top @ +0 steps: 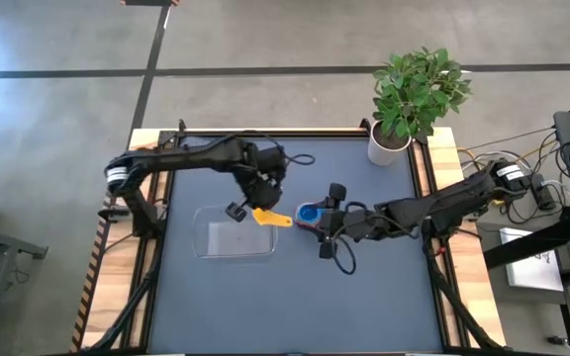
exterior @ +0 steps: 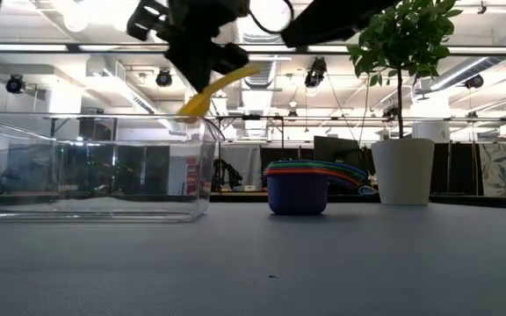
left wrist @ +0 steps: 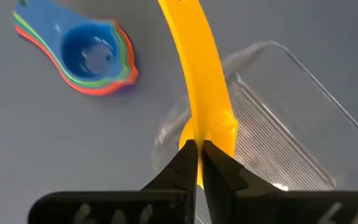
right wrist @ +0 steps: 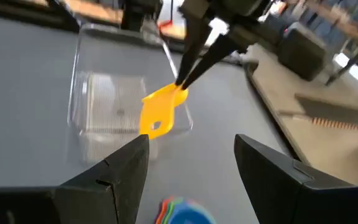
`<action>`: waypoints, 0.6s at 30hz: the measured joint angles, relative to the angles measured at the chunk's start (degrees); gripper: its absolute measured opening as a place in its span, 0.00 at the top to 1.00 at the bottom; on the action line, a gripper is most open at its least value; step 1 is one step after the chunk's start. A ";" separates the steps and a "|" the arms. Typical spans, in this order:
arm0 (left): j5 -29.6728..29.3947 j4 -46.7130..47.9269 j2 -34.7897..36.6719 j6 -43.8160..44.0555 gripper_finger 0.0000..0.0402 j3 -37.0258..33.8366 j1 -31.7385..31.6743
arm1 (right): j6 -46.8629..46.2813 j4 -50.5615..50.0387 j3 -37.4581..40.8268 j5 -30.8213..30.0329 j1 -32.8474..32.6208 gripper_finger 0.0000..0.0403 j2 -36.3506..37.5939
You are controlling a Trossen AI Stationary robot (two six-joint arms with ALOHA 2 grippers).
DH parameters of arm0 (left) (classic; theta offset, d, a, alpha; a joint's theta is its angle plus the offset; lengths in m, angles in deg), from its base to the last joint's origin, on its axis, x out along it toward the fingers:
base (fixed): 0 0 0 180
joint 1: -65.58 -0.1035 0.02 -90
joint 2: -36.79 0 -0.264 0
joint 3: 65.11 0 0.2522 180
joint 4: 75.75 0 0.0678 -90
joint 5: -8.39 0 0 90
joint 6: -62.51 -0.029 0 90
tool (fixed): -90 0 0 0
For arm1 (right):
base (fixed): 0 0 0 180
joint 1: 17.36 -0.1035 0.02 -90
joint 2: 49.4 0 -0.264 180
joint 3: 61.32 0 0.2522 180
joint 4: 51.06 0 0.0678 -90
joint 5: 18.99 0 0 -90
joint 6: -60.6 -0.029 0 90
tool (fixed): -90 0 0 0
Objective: Nest measuring cups in basket
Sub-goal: Stack the yellow measuring cup on the top of the blue measuring cup
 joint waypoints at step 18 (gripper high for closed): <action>14.48 3.29 -25.52 -6.38 1.00 33.04 -3.58 | -16.06 -25.99 -1.12 -26.76 -15.60 0.44 10.01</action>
